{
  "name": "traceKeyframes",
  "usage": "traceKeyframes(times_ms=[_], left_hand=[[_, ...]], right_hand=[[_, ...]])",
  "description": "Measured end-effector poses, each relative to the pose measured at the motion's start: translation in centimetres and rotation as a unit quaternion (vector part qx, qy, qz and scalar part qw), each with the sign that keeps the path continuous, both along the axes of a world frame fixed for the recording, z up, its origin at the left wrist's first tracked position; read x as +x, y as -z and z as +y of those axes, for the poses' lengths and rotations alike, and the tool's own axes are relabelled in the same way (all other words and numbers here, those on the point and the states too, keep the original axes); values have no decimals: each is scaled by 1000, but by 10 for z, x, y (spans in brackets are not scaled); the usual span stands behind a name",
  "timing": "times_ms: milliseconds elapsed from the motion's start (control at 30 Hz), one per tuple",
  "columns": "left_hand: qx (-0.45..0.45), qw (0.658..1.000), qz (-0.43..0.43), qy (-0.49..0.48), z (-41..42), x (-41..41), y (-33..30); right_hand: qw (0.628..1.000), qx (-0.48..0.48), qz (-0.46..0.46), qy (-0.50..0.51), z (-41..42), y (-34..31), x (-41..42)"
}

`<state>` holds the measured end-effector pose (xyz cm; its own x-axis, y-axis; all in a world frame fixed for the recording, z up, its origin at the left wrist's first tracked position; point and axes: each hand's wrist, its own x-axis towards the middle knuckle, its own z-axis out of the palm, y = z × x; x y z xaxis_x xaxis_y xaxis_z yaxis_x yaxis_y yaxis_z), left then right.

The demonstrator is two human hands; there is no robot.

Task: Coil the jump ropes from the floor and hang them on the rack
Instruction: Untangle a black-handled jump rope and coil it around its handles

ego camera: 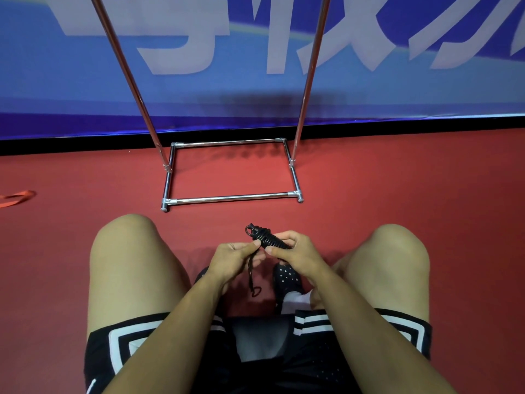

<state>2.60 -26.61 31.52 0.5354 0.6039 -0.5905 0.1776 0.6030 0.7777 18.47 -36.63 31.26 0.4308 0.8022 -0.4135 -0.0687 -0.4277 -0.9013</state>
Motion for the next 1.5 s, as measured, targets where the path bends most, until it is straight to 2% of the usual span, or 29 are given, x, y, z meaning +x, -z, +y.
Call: traceKeyframes(times_ms=[233, 400, 467, 533, 633, 800, 1067, 1167, 1333, 1500], left_hand=[[28, 999, 29, 10, -4, 0, -3], [36, 999, -3, 40, -4, -1, -7], [40, 998, -5, 47, -5, -1, -6], [33, 999, 7, 34, -5, 0, -6], [8, 1000, 20, 21, -5, 2, -7], [11, 999, 49, 20, -3, -1, 0], [45, 997, 64, 2, 1, -3, 4], [47, 997, 65, -10, 0, -2, 3], [52, 997, 52, 12, -3, 1, -4], [81, 992, 88, 30, -3, -2, -3]], right_hand=[[999, -17, -29, -37, -3, -3, -4], [985, -52, 158, -44, -1, -9, -8], [975, -48, 202, -74, -1, -9, -9], [980, -42, 173, -88, -2, -9, -10], [993, -40, 82, -73, 0, -2, -10], [996, -31, 3, -88, 0, 2, -8], [996, -21, -21, -89, 4, 12, -7], [998, -6, -21, -61, 5, 16, -5], [999, -10, -27, -21, 5, 9, -3], [999, -16, -19, -29, 2, 0, -6]])
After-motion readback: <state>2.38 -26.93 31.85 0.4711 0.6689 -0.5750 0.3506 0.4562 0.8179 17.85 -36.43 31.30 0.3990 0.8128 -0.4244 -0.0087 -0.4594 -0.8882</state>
